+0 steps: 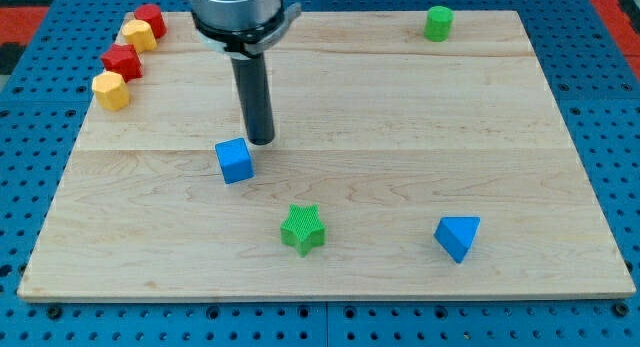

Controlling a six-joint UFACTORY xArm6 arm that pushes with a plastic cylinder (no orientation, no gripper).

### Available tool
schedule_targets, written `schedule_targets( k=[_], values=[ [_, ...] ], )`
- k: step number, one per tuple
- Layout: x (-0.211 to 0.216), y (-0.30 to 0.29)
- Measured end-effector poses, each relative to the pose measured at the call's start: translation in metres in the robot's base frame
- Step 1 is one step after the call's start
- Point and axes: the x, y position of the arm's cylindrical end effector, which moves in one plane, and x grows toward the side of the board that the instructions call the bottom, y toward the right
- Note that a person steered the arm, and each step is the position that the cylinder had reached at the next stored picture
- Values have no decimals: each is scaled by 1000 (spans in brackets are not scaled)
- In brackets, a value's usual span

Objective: Place the blue cube to the left of green star

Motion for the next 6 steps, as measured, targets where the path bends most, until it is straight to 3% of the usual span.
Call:
schedule_targets(
  k=[2,6],
  values=[
    [46,-60],
    [69,-74]
  ],
)
